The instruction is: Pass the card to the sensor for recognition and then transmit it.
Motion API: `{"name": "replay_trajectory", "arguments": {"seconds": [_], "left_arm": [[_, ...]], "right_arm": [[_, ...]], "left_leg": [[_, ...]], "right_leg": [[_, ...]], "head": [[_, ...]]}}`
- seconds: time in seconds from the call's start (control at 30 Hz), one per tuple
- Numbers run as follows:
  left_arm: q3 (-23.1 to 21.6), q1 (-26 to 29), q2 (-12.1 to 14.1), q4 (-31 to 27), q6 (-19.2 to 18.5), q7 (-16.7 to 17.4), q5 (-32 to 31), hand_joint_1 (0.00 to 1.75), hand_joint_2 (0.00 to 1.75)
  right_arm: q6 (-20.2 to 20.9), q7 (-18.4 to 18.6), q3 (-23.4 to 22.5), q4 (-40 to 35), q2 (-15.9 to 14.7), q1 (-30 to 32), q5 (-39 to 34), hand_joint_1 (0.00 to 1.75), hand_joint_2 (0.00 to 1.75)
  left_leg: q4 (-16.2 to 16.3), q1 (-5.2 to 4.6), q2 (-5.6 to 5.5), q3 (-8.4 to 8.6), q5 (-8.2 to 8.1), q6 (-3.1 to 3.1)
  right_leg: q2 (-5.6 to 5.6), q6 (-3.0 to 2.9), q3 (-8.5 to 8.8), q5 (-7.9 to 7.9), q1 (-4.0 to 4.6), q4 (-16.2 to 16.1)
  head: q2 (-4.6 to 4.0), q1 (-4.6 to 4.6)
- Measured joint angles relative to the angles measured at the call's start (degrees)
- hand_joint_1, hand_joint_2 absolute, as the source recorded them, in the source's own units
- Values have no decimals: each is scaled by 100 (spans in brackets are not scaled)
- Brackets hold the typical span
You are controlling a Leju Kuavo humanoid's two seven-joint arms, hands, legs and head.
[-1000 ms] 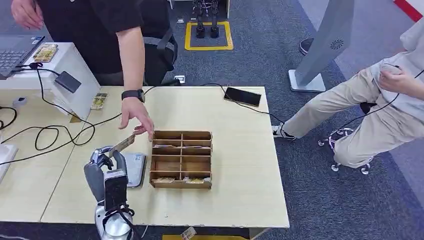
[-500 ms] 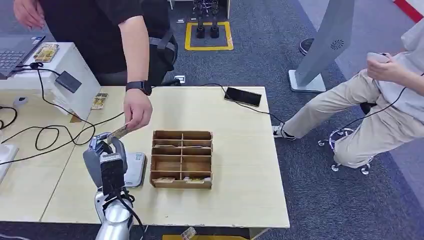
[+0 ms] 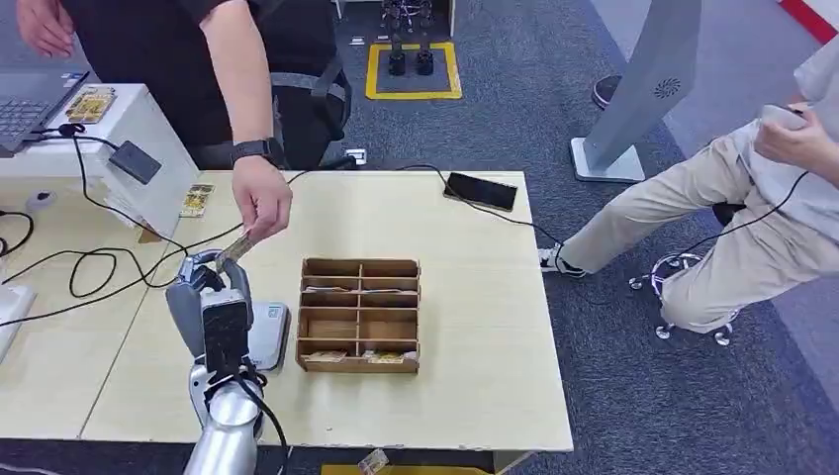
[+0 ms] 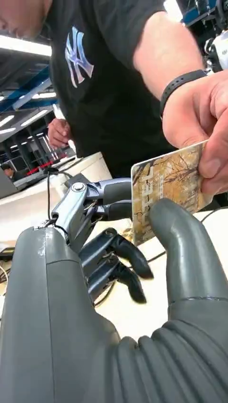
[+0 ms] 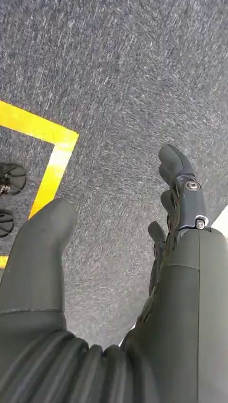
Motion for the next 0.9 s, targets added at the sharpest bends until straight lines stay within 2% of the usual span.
{"name": "replay_trajectory", "arguments": {"seconds": [0.17, 0.27, 0.3, 0.43, 0.83, 0.87, 0.9], "left_arm": [[74, -206, -87, 114, 0, 0, -37, 0, 175], [107, -209, -127, 120, 0, -20, 298, 0, 175], [107, -203, -125, 120, -7, -15, 427, 0, 0], [70, -25, -103, -50, -15, -131, 1007, 0, 0], [-492, 581, -57, -949, -46, -321, 1159, 0, 0], [-529, 622, -46, -1012, -88, -341, 1189, 0, 175], [-571, 671, -31, -1080, -164, -376, 1235, 0, 175]], "right_arm": [[-2, 4, -4, 7, -4, -2, 138, 0, 175], [-2, -55, -26, 15, -7, -5, 122, 0, 175], [-2, -66, -37, 15, -7, -5, 118, 0, 175], [-2, -68, -146, 15, -7, -9, 168, 0, 175], [-2, -164, -426, 13, -7, -43, 146, 0, 175], [-4, -166, -428, 13, -7, -43, 116, 0, 175], [-4, -166, -428, 11, -7, -42, 100, 0, 175]], "left_leg": [[0, 0, 1, 0, 1, 0], [0, 0, 1, 0, 1, 0], [0, 0, 0, 0, 0, 0], [0, 0, 1, -1, 0, 0], [0, -1, 0, -1, 0, 0], [0, -1, 1, 0, 0, 0], [0, -1, 1, 0, 0, 0]], "right_leg": [[0, -1, 2, 2, 0, 0], [1, -1, 1, 1, 0, 0], [0, -1, 1, 1, 0, 0], [1, 0, 0, 0, 0, 0], [0, 1, 1, 0, -1, 0], [0, 1, 1, 0, -1, 0], [0, 0, 1, 0, -1, 0]], "head": [[0, 0], [0, 0], [0, 0], [0, 0], [0, -2], [0, 0], [0, -2]]}}
